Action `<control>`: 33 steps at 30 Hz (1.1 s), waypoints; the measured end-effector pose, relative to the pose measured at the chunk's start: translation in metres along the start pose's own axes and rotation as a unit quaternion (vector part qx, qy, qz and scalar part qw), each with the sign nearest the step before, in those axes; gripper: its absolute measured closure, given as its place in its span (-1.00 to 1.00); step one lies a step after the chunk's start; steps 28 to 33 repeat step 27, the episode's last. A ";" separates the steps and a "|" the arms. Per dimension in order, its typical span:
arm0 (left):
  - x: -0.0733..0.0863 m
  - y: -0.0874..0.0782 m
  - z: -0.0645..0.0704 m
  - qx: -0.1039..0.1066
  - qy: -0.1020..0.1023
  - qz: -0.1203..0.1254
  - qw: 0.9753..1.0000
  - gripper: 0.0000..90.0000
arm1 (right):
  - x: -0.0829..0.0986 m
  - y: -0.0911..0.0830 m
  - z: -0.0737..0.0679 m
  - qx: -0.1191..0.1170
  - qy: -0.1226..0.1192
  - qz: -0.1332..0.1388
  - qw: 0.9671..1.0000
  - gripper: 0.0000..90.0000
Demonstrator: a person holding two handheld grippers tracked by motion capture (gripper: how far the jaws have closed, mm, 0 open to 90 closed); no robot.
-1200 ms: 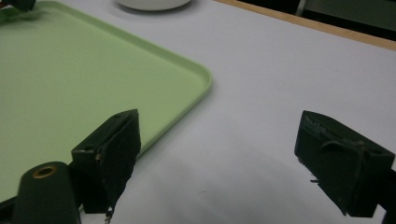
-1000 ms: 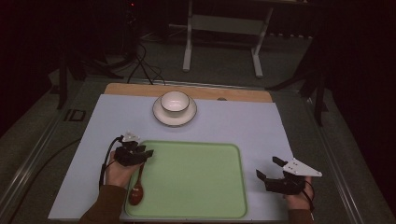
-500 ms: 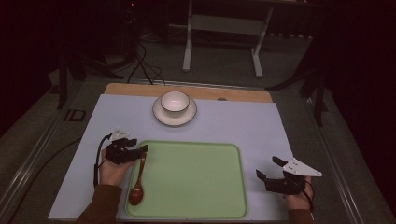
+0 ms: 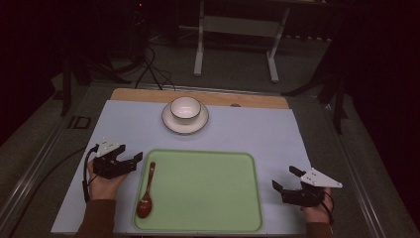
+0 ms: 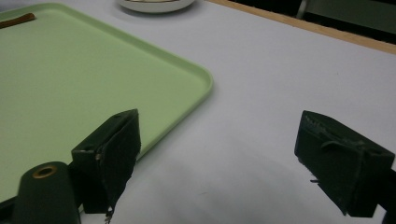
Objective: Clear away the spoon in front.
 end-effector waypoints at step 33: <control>0.020 -0.071 -0.020 -0.070 -0.008 0.058 0.996 -0.38 | -0.012 -0.009 0.005 0.009 0.000 0.045 0.999 -0.68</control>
Point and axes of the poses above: each handheld gripper's, and its own axes: y roughly forward along the jaws, x roughly out of its underside, z roughly to its right, the point moved 10 cm from there along y, roughly forward along the jaws, and after that the axes turned 11 degrees about x, right-handed, at the moved point
